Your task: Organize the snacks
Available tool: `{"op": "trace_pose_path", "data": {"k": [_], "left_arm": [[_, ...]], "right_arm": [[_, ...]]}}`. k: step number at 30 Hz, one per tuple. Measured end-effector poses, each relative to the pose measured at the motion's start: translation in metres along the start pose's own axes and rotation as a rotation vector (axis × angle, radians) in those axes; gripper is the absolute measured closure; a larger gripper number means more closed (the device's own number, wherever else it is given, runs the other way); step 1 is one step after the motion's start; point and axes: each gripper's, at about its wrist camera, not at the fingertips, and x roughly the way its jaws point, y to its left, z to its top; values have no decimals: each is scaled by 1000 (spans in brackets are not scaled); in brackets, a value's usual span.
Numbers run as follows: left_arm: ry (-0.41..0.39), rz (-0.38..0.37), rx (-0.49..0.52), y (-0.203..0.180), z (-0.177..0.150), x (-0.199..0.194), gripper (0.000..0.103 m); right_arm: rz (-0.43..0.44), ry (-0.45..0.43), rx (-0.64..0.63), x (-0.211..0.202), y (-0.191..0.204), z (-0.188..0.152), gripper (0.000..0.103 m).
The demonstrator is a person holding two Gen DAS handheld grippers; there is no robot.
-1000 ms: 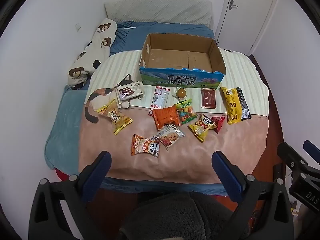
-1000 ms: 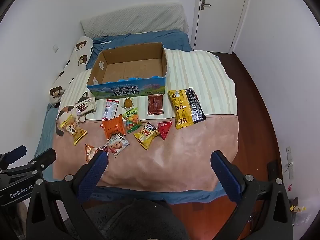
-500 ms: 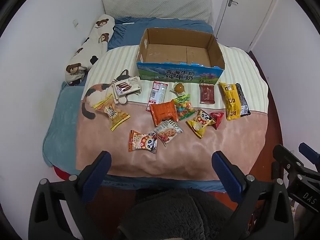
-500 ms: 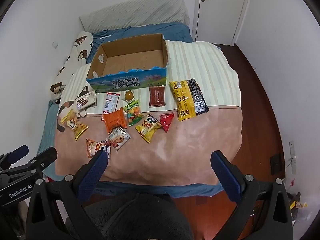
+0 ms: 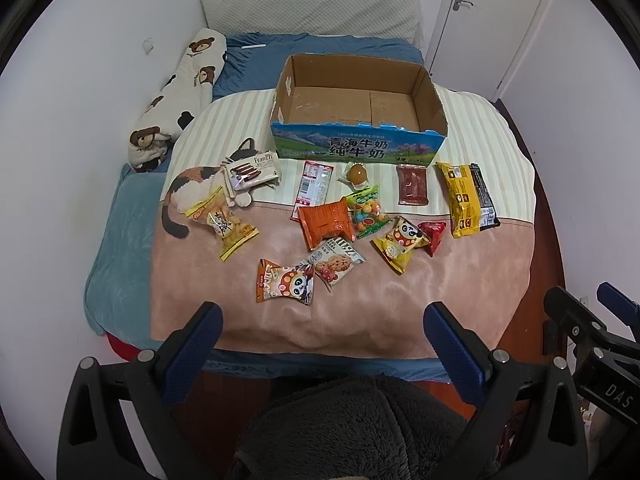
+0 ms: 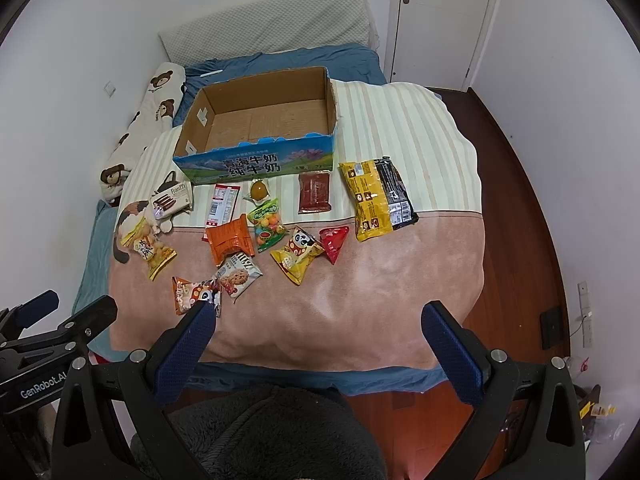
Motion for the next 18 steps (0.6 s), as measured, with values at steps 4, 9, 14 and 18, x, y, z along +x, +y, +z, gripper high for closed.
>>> {"op": "trace_pose_path", "data": {"k": [4, 9, 14, 18], "left_arm": [[-1, -1, -1, 0, 1, 0, 0], [-1, -2, 1, 0, 0, 0, 0], [-3, -2, 1, 1, 3, -1, 0], [-5, -1, -1, 2, 6, -3, 0]], "right_arm": [[-3, -2, 2, 0, 0, -1, 0], [-6, -3, 1, 0, 1, -1, 0], [-9, -9, 4, -1, 1, -1, 0], [-8, -11, 6, -3, 2, 0, 0]]}}
